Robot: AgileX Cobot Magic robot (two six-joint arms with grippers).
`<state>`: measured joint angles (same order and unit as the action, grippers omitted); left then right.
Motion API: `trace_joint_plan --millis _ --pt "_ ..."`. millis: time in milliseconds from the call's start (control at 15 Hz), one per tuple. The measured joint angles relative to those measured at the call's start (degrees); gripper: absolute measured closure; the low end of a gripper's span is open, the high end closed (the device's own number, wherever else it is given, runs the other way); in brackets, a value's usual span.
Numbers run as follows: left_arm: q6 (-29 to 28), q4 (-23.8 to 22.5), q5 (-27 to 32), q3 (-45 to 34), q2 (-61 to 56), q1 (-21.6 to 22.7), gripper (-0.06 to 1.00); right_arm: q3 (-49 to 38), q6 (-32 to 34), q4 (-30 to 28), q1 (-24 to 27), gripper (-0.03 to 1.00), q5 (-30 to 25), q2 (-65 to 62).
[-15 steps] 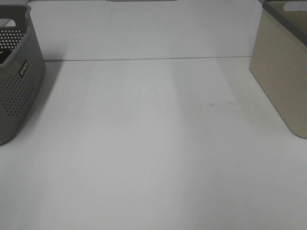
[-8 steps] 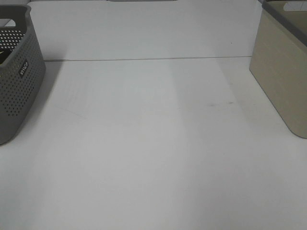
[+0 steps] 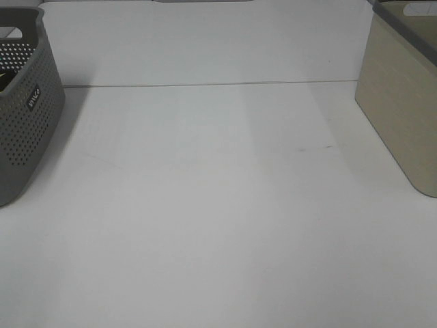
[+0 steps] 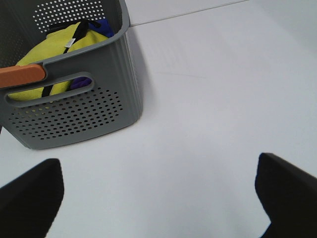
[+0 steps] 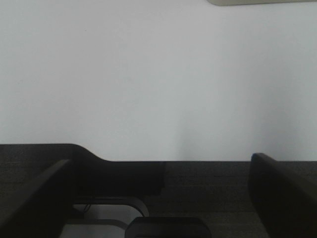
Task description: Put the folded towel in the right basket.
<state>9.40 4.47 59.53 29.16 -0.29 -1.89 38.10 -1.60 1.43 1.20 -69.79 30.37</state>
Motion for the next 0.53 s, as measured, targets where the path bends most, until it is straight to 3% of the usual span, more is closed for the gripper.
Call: trace_joint_plan --millis 333,533 --pt "0.00 0.00 0.00 0.00 0.00 0.00 -0.04 -6.36 -0.17 -0.06 0.00 0.10 0.17 -17.53" --pt "0.00 0.00 0.00 0.00 0.00 0.00 -0.04 -6.59 -0.17 -0.06 0.00 0.10 4.07 -21.89"
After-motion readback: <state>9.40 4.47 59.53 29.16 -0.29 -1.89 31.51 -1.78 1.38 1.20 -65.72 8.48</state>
